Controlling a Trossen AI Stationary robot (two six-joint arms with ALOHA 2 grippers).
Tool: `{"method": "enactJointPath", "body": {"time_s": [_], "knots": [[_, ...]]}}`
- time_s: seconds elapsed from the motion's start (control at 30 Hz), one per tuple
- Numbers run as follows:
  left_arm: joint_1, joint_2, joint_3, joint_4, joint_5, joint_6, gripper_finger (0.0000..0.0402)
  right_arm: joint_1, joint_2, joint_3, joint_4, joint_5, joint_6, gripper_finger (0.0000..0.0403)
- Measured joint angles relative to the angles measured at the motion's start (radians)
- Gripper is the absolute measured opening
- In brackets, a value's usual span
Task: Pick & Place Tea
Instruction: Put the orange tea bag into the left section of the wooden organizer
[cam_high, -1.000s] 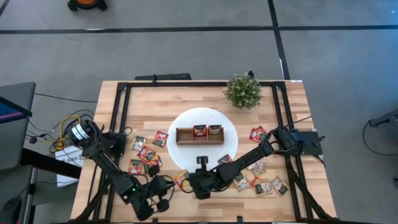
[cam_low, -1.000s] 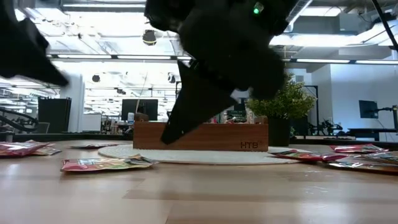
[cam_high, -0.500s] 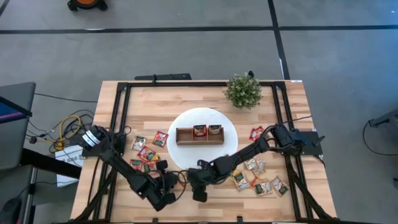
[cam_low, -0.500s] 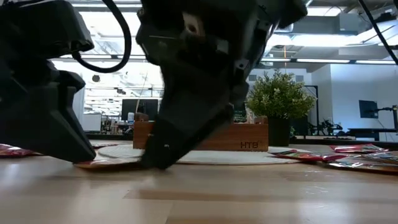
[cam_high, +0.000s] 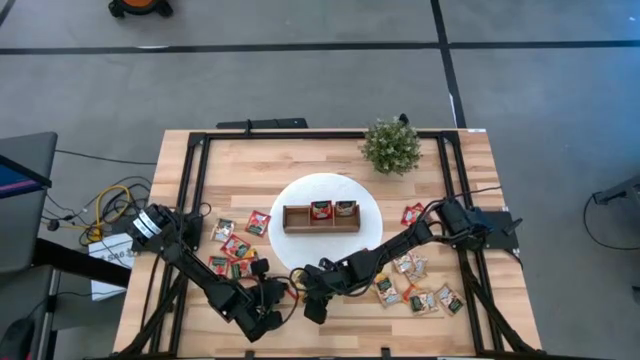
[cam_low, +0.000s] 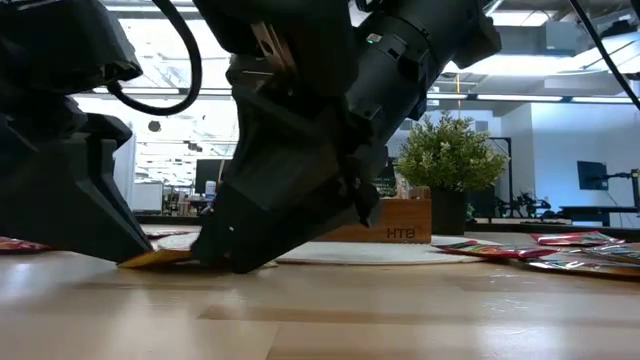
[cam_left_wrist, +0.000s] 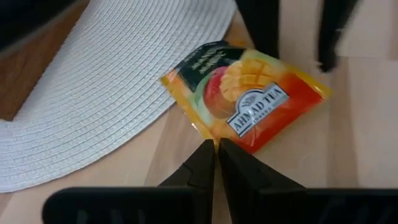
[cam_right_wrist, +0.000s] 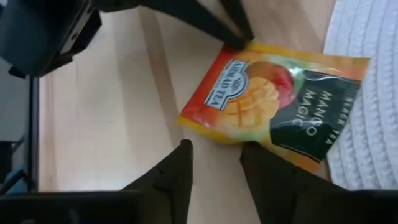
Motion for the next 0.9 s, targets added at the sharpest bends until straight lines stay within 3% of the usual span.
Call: {"method": "enactJointPath", "body": {"time_s": [0.13,0.27,0.67,0.77,0.9], "knots": [[-0.020,0.000,0.000,0.025,-0.004,0.021,0.0023,0.000,-0.001,-0.002,0.006,0.009,-0.024,0.0104],[-0.036,0.000,-0.001,0.031,-0.015,0.020,0.0023,0.008,-0.006,-0.002,0.000,0.016,-0.054,0.0106],[-0.038,-0.001,-0.001,0.063,-0.024,0.021,0.0023,0.016,0.011,-0.004,0.115,0.051,-0.022,0.0228],[-0.037,-0.001,-0.001,0.067,-0.025,0.021,0.0023,0.016,0.013,-0.002,0.124,0.096,-0.006,0.0226],[-0.037,-0.001,-0.001,0.071,-0.026,0.021,0.0023,0.015,0.013,-0.003,0.111,0.120,0.004,0.0189]]}}
